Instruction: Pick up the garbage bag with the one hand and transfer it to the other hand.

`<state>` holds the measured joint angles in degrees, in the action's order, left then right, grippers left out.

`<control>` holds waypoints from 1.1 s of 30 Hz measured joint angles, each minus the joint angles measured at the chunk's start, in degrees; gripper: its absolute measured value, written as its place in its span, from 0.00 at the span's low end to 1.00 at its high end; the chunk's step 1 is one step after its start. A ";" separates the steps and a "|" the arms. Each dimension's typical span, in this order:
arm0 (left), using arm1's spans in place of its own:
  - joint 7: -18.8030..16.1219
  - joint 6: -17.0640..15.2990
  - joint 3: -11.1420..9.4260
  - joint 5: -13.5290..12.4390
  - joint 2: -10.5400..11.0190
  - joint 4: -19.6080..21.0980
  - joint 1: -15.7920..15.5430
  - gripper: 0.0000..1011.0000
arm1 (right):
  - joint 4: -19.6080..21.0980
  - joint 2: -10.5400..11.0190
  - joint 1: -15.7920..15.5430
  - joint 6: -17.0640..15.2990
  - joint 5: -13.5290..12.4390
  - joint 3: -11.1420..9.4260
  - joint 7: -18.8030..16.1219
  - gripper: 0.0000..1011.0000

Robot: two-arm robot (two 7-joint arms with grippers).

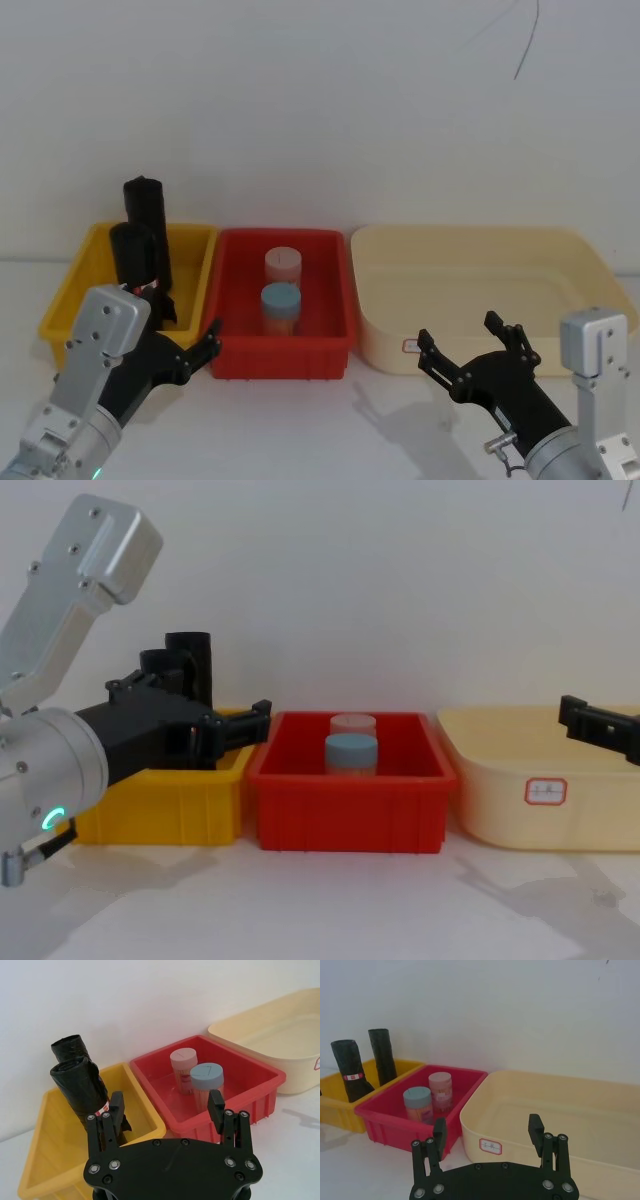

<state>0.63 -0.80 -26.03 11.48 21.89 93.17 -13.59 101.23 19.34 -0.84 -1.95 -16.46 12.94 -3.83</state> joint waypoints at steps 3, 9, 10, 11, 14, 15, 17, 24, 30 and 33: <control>0.00 0.00 0.00 0.00 0.00 0.00 0.00 0.99 | 0.00 0.00 0.00 0.00 0.00 0.00 0.00 0.99; 0.00 0.00 0.00 0.00 0.00 0.00 0.00 0.99 | 0.00 0.00 0.00 0.00 0.00 0.00 0.00 0.99; 0.00 0.00 0.01 0.00 0.00 0.00 0.01 0.99 | 0.00 0.00 0.00 0.00 0.00 0.00 0.00 0.99; 0.00 0.00 0.03 0.00 -0.01 0.00 0.02 0.99 | 0.00 0.00 0.00 0.00 0.00 0.00 0.00 0.99; -0.04 0.00 0.17 0.00 -0.03 0.01 0.08 0.99 | 0.00 0.00 0.00 0.00 0.00 0.00 0.00 0.99; -0.16 -0.01 0.36 0.00 -0.06 0.03 0.18 0.99 | 0.00 0.00 0.00 0.00 0.00 0.00 0.00 0.99; -0.37 -0.05 0.58 0.00 -0.08 0.06 0.31 0.99 | 0.00 0.00 0.00 0.00 0.00 0.00 0.00 0.99; -2.41 -0.87 2.47 0.07 -0.34 0.18 1.37 0.99 | 0.00 0.00 0.00 0.00 0.00 0.00 0.00 0.99; -3.98 -1.90 4.28 0.65 -0.64 -0.02 1.99 0.99 | 0.00 0.00 0.00 0.00 0.00 0.00 0.00 0.99; -4.49 -2.42 5.10 0.96 -0.82 -0.41 2.06 0.99 | 0.00 0.00 0.00 0.00 0.00 0.00 0.00 0.99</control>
<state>-3.87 -3.21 -20.93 12.44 21.07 92.76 -11.53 101.23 19.33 -0.84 -1.95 -16.47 12.94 -3.83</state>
